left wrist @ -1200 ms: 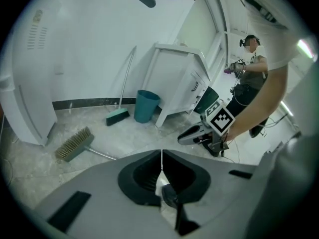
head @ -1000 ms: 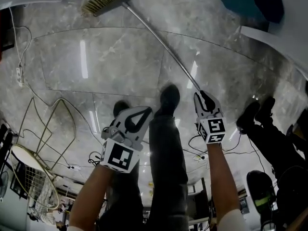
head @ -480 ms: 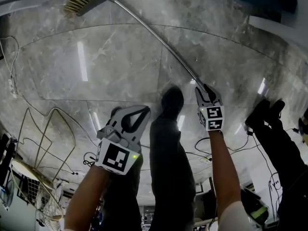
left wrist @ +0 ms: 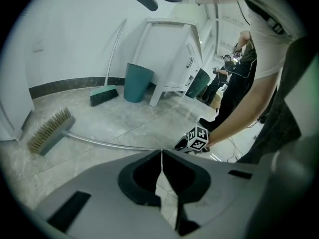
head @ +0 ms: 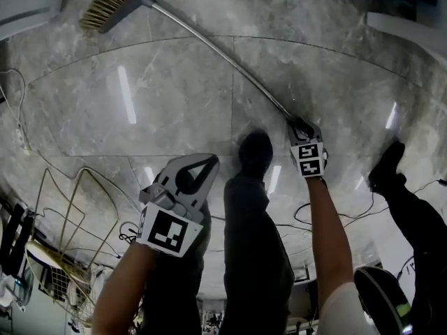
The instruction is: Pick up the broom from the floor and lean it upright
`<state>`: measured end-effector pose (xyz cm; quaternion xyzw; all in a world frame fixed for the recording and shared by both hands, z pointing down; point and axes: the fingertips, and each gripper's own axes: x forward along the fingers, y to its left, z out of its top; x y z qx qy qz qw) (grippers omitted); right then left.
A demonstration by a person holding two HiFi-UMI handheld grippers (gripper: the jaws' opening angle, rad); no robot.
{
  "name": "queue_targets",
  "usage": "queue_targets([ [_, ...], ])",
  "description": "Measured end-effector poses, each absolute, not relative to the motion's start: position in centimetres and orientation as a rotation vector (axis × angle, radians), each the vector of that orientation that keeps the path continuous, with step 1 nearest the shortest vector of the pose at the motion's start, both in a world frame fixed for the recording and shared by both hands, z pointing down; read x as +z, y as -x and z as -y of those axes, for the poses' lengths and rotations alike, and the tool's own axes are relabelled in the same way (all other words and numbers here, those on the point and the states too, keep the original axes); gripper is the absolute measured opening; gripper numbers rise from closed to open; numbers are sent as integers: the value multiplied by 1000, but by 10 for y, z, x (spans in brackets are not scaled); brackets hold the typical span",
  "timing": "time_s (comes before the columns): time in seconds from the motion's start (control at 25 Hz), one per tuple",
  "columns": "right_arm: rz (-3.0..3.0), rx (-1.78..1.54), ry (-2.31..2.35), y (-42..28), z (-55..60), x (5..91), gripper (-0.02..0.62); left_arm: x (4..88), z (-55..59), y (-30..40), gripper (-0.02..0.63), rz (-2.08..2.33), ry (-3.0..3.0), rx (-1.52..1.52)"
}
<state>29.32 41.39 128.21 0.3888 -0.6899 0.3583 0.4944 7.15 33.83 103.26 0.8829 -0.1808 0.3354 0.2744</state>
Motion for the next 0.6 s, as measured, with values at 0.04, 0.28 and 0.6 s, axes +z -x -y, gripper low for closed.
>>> queue_targets([
  [0.04,1676,857,-936,-292,-414,1284,132,1033,-336,-72,11,484,-2382,906],
  [0.28,1738,750,-759,-273,-425,1247,89,1013,-321,-66,11,618,-2311,829],
  [0.6,1800,839,-734,-249,-411,1106,86,919,-349,-58,11,639,-2264,782],
])
